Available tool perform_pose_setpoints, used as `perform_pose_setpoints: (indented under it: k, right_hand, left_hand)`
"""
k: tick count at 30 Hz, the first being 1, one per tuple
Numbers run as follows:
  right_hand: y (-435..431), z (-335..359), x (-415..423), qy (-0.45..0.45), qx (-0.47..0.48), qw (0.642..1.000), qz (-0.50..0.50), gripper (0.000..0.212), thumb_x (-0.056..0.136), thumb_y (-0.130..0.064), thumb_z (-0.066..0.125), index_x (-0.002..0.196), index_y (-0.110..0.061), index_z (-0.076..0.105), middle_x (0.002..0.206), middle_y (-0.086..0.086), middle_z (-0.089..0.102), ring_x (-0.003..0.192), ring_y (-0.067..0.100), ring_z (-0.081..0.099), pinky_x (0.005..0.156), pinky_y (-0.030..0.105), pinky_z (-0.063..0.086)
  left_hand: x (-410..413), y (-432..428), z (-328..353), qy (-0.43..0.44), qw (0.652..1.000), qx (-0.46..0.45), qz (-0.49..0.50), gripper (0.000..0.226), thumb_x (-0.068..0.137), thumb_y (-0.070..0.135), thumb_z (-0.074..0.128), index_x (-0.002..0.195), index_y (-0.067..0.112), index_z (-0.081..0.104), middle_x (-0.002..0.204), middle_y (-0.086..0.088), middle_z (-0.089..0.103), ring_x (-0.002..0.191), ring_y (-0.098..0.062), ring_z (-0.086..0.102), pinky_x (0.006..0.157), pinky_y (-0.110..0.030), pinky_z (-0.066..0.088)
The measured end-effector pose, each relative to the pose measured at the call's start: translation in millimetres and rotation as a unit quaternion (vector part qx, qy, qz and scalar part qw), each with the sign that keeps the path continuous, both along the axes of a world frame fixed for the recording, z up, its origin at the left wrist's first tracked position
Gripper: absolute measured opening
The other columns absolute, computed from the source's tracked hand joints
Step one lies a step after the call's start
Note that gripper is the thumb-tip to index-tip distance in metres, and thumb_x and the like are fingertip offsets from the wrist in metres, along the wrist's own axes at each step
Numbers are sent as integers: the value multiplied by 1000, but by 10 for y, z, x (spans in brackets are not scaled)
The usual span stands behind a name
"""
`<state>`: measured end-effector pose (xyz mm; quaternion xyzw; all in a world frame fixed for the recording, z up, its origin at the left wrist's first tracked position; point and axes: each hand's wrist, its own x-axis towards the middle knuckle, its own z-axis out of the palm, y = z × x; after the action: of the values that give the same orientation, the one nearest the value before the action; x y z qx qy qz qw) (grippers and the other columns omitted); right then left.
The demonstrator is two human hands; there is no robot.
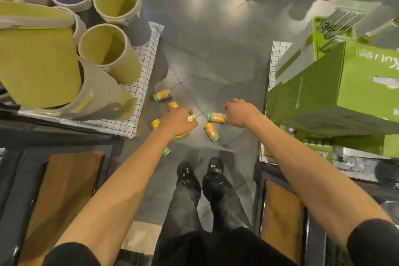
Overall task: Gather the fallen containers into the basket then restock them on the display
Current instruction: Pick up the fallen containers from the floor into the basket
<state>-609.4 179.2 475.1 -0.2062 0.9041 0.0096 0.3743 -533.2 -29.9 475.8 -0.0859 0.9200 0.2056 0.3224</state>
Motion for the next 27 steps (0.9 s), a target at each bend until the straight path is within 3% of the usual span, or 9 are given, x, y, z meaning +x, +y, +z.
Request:
perform_pose_setpoints:
  k: [6, 15, 19, 27]
  right_hand:
    - [-82, -995, -409, -2, 3, 1000, -22, 58, 93, -46, 56, 138, -10, 47, 137, 16, 46, 128, 35, 43, 99, 45, 41]
    - [-313, -3492, -676, -37, 15, 998, -44, 54, 92, -48, 57, 131, -10, 52, 129, 16, 50, 123, 35, 46, 95, 44, 42]
    - [-414, -4626, -839, -36, 13, 998, -53, 48, 93, -36, 59, 132, -10, 51, 131, 16, 49, 123, 34, 45, 95, 44, 42]
    - [-467, -6189, -1078, 0, -5, 999, -43, 58, 87, -37, 65, 138, -16, 47, 139, 12, 47, 128, 33, 44, 98, 41, 41]
  left_hand:
    - [-384, -169, -1136, -4, 1000, -4, 4, 45, 92, 40, 57, 128, 14, 57, 126, -15, 59, 120, -35, 51, 91, -38, 43]
    - [-665, -426, -3632, -28, 999, 14, 5, 48, 91, 45, 58, 131, 17, 55, 130, -14, 58, 123, -35, 51, 96, -42, 45]
    - [-790, -557, -4753, -28, 999, 10, 14, 47, 90, 44, 59, 128, 17, 56, 129, -13, 59, 121, -34, 52, 96, -42, 46]
    - [-1091, -557, -6311, 7, 1000, -7, 8, 51, 89, 38, 62, 134, 16, 50, 134, -15, 52, 127, -34, 46, 98, -41, 42]
